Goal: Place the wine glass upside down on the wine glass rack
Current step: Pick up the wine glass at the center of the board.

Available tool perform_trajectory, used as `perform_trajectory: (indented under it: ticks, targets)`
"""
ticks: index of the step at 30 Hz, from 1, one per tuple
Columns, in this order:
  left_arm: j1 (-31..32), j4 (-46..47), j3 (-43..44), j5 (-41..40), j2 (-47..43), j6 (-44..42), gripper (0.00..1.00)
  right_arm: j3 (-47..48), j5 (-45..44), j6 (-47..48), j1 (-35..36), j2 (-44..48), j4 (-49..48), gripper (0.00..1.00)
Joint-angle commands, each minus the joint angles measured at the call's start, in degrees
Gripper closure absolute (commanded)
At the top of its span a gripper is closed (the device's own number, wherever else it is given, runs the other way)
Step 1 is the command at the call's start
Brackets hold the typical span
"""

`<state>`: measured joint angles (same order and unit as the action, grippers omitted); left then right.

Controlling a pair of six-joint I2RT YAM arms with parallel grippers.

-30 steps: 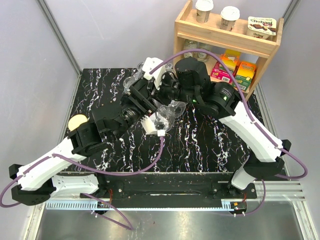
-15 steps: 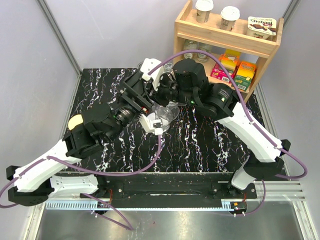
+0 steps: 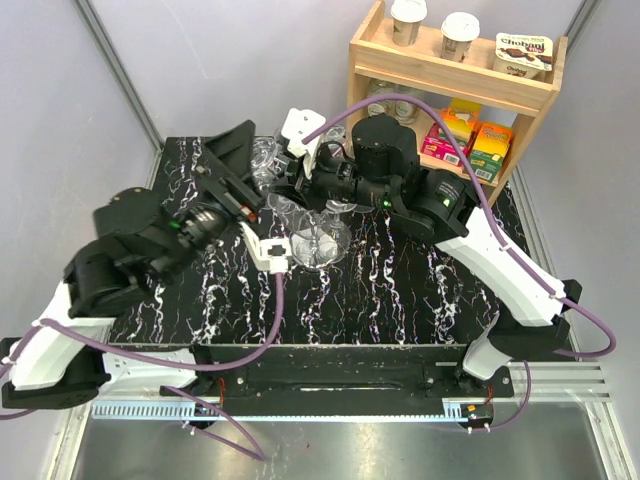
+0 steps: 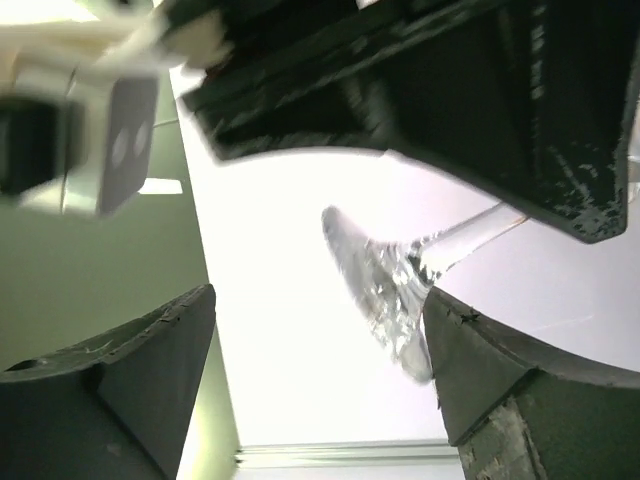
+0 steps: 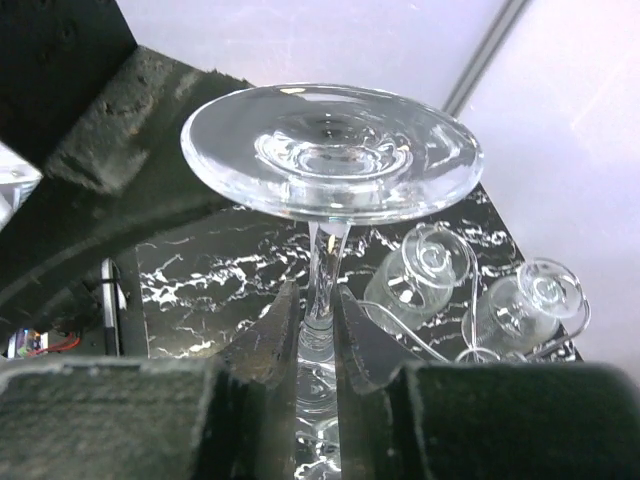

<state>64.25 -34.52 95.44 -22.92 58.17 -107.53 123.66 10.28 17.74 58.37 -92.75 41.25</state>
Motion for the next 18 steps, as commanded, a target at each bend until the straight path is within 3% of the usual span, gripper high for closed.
perform_trajectory:
  ticks: [1,8,18]
  targets:
    - [-0.70,2.10,13.01,-2.75,-3.06,9.42,0.12,-2.36,1.05,-1.48,-0.27,2.22,9.99,1.00]
    - [-1.05,1.91,18.28,-3.18,-3.33,16.99,0.07,-5.96,2.90,-2.44,-0.27,4.32,8.93,1.00]
    - [-1.85,9.56,27.33,-4.07,1.32,18.40,0.04,-17.73,3.78,-3.06,-0.54,11.18,4.19,1.00]
